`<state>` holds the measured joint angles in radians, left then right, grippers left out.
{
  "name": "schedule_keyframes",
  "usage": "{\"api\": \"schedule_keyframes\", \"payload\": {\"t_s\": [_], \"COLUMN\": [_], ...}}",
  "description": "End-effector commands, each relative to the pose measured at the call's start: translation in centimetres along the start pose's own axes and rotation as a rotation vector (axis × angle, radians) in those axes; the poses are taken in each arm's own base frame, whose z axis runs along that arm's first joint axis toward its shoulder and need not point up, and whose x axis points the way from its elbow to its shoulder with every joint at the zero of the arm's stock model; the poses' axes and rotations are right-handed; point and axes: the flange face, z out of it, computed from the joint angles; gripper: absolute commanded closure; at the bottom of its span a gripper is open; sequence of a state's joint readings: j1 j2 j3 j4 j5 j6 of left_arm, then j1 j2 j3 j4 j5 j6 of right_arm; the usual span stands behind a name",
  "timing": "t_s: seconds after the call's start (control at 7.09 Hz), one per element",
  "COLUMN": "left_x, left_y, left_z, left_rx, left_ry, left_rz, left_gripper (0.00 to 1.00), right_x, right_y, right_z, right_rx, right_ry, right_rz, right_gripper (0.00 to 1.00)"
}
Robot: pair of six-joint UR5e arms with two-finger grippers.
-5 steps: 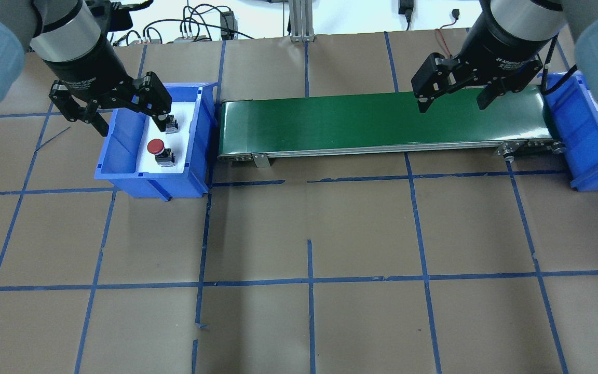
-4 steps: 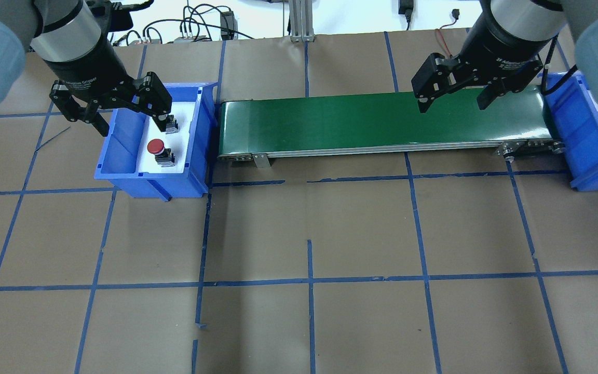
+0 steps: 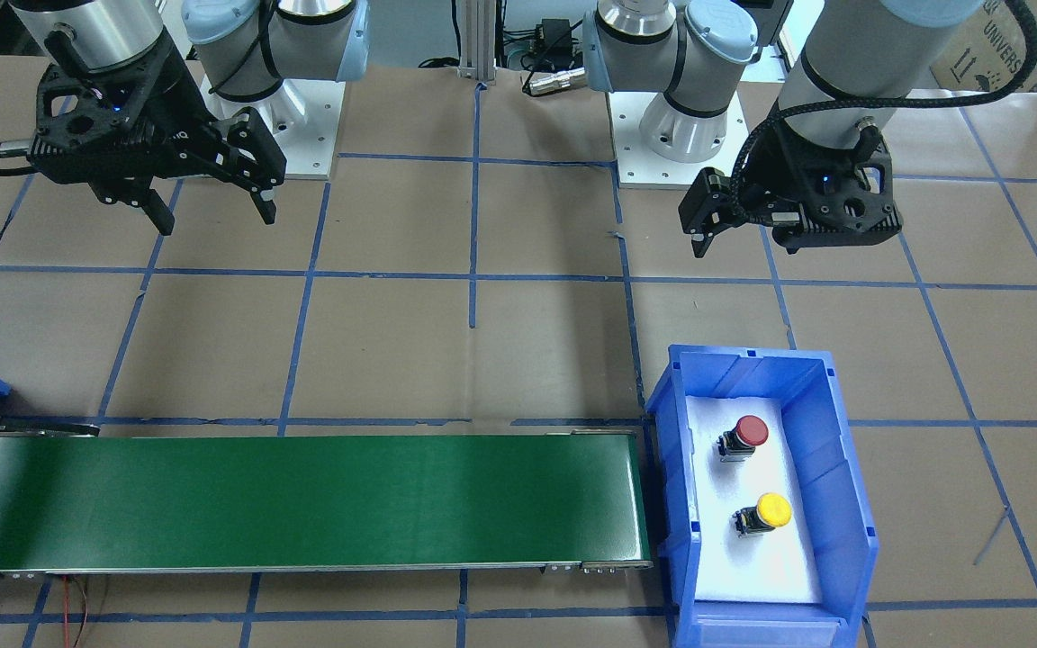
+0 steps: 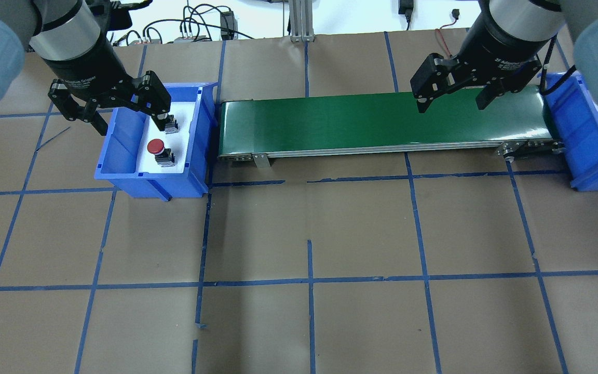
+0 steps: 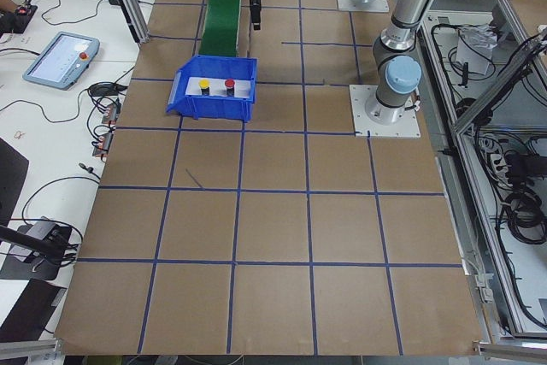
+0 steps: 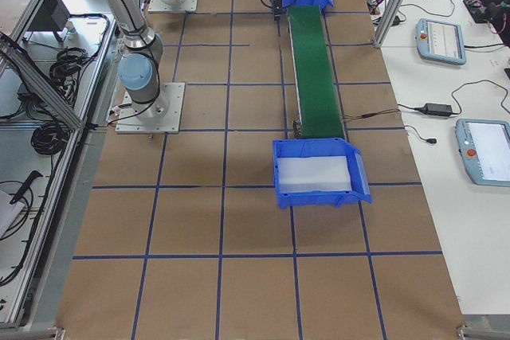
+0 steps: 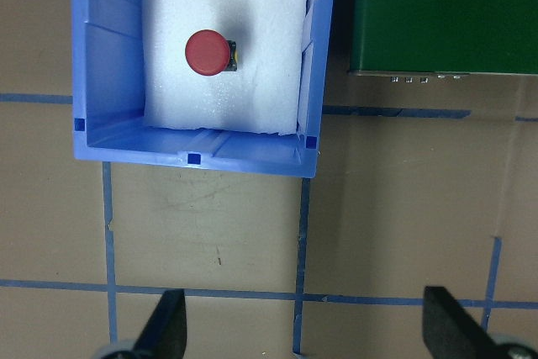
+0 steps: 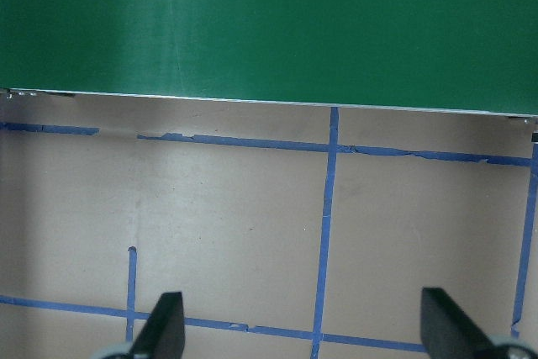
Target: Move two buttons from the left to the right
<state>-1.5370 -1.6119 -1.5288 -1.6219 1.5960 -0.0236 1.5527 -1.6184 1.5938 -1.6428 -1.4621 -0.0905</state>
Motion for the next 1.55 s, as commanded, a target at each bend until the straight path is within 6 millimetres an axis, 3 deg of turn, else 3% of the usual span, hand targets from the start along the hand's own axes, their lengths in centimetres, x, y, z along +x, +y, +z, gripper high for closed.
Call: {"api": "schedule_keyframes", "payload": {"t_s": [0.0,0.42,0.71,0.99,1.27,1.41], "left_x": [0.0,0.1,0.0,-1.1,-0.5,-0.5], "left_y": [0.1,0.1,0.2,0.0,-1.4,-4.6], "left_z": [0.0,0.5,0.3,-1.0,1.0,4.3], "left_rx": [-0.005,-0.008,-0.012,0.012,-0.009,-0.044], "left_ry": [-0.003,-0.003,-0.012,-0.034,0.060,0.061], "left_rz": [-0.001,0.004,0.002,-0.001,0.029,0.026], "left_gripper": [0.00,0.00,0.00,0.00,0.00,0.00], "right_x": [-0.1,-0.2,0.0,0.6,0.6,0.6], "right_y": [0.0,-0.3,-2.0,-2.5,-2.4,-2.4], "right_z": [-0.1,-0.7,-1.9,-2.9,-2.7,-2.6], "right_rx": [0.001,0.021,0.042,0.013,0.008,0.006], "right_ry": [0.000,0.004,0.021,0.081,0.085,0.083], "right_rz": [-0.001,0.003,0.014,0.039,0.039,0.039], "right_gripper": [0.00,0.00,0.00,0.00,0.00,0.00]}}
